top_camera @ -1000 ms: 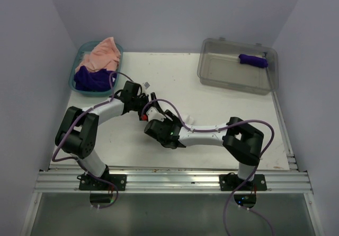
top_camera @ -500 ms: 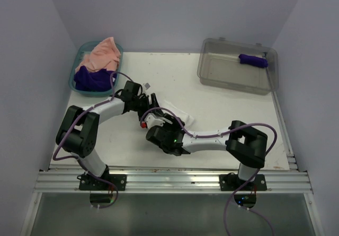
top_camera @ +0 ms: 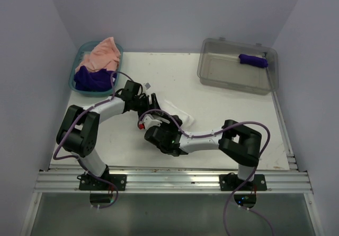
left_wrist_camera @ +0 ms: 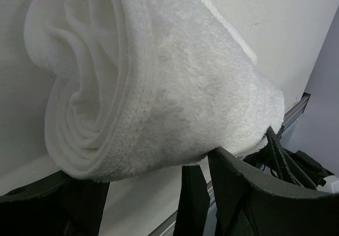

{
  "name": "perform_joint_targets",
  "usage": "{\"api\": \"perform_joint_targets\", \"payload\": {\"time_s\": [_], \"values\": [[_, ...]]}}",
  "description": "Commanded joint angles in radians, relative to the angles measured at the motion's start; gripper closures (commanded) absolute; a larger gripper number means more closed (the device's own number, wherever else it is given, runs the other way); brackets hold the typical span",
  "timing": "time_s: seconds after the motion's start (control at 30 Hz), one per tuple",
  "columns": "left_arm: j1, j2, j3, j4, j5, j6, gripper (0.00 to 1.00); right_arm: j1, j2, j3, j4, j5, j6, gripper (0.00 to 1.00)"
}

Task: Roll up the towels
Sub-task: Roll the towel

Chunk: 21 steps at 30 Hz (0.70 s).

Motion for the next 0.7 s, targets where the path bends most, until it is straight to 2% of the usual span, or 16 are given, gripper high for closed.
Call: {"api": "perform_joint_targets", "payload": {"time_s": [0.0,0.27,0.37,0.4,0.47,0.5,0.6,0.67], "values": [[-0.002,0.01,0.034,-0.023,-0.002,0.034,0.26,-0.035,0.053,-0.002,0.108,0.029,-0.049,0.19],[-0.002,0.01,0.038,-0.023,-0.001,0.037,0.26,-0.124,0.114,0.017,0.099,-0.083,-0.003,0.23],[-0.001,0.01,0.041,-0.029,0.001,0.037,0.26,-0.147,0.142,0.034,0.089,-0.093,0.014,0.38],[-0.001,0.01,0.039,-0.031,0.001,0.04,0.26,-0.153,0.128,0.031,0.098,-0.111,0.017,0.53],[-0.001,0.004,0.044,-0.038,0.001,0.043,0.26,-0.174,0.11,0.029,0.094,-0.134,0.043,0.65],[0.001,0.002,0.047,-0.042,0.002,0.045,0.26,-0.18,0.087,0.031,0.085,-0.154,0.049,0.77],[0.001,-0.011,0.063,-0.049,0.018,0.042,0.26,-0.2,0.055,0.046,0.048,-0.206,0.078,0.91],[0.002,-0.03,0.073,-0.06,0.027,0.042,0.26,-0.205,0.039,0.063,0.005,-0.243,0.107,0.94]]}}
